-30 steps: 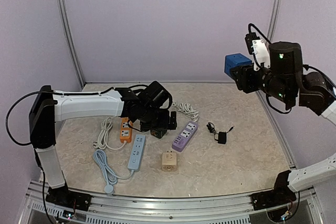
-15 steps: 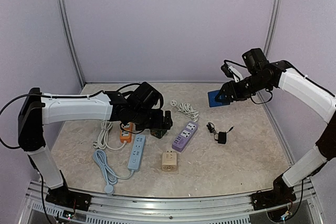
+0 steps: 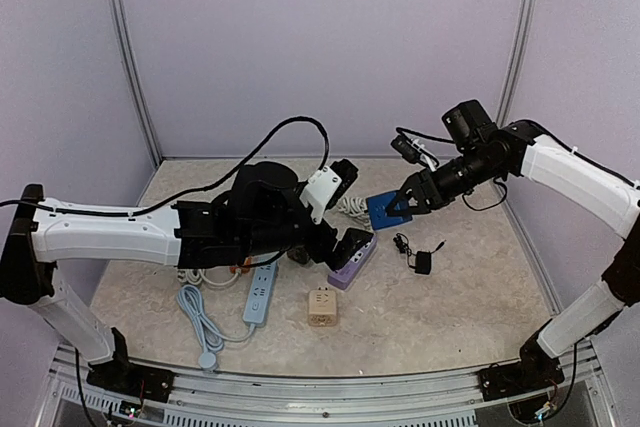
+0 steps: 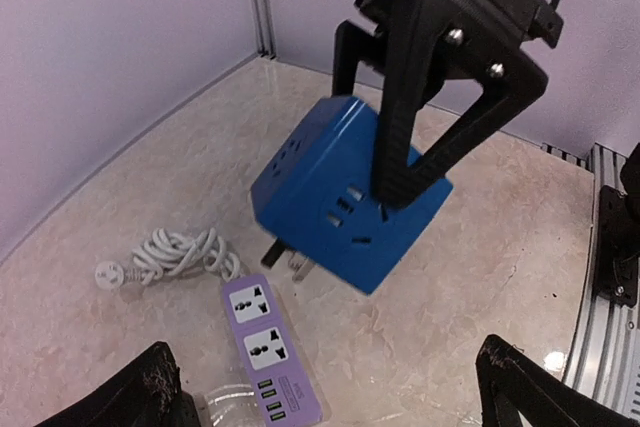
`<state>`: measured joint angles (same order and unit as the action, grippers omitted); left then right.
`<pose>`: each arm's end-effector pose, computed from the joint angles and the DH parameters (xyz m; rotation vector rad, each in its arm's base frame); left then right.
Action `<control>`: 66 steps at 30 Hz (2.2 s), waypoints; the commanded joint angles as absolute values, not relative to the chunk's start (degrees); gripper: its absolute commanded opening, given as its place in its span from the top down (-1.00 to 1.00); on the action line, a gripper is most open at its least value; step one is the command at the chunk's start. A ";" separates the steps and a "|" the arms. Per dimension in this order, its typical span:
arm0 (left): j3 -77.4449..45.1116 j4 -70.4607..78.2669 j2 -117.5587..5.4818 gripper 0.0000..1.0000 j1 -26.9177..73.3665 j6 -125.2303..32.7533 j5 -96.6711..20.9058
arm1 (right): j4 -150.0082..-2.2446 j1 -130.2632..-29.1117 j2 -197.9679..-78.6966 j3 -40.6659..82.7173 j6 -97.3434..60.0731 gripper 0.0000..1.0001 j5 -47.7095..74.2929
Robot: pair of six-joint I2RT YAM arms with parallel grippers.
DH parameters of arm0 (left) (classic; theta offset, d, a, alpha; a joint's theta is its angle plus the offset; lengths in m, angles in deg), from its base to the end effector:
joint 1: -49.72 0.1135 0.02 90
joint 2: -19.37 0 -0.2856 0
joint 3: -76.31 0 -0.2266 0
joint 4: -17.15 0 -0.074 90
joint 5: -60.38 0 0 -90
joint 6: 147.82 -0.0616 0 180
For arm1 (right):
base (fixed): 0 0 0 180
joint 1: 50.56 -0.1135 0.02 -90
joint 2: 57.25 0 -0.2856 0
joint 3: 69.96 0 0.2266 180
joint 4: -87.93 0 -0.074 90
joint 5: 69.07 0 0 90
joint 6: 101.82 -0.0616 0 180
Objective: Insert the plug
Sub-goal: Adjust the plug.
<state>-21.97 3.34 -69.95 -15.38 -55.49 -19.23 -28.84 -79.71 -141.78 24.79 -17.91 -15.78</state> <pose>0.1644 -0.3278 0.3200 0.9276 1.7565 -0.6006 0.2353 0.1734 0.3395 -0.7780 2.4140 1.0523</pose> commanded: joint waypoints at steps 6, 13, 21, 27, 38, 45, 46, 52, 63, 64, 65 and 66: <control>-33.89 31.40 -70.90 -0.98 -18.36 -85.13 -34.46 | -29.92 -82.32 -135.24 21.38 -18.15 1.00 -19.82; -30.48 28.89 -74.53 -0.98 -19.80 -92.39 -31.17 | -29.61 -83.20 -130.91 16.71 -19.32 1.00 -18.22; -31.77 35.28 -74.40 -0.98 -20.02 -92.74 -28.06 | -29.15 -83.35 -129.27 14.69 -19.62 1.00 -16.29; -27.80 31.12 -77.06 -0.98 -20.07 -92.73 -26.58 | -29.34 -84.58 -130.15 14.92 -19.64 1.00 -16.65; -26.46 31.07 -80.39 -0.98 -19.76 -92.19 -24.38 | -28.92 -86.41 -131.16 15.41 -19.22 1.00 -17.50; -26.56 31.27 -80.46 -0.80 -19.01 -90.65 -24.39 | -29.68 -86.92 -131.55 14.70 -19.12 1.00 -18.48; -26.55 31.32 -80.52 -0.75 -19.13 -90.46 -24.50 | -29.81 -86.89 -131.60 14.70 -19.06 1.00 -19.05; -26.63 31.33 -80.80 -0.43 -19.27 -90.09 -26.15 | -30.22 -86.92 -131.94 15.35 -19.27 1.00 -20.56; -25.43 31.69 -82.44 -0.01 -20.32 -89.66 -25.43 | -33.94 -86.97 -131.47 13.03 -20.80 0.93 -22.86; -25.37 31.89 -82.53 -0.01 -20.40 -89.56 -25.27 | -34.84 -86.97 -131.17 12.60 -21.48 0.85 -22.92; -25.32 32.06 -82.58 -0.01 -20.58 -89.50 -24.99 | -35.52 -87.01 -130.90 12.23 -22.00 0.76 -22.86; -25.25 32.18 -82.58 0.00 -20.59 -89.49 -24.90 | -36.21 -87.01 -130.64 11.93 -22.64 0.71 -22.76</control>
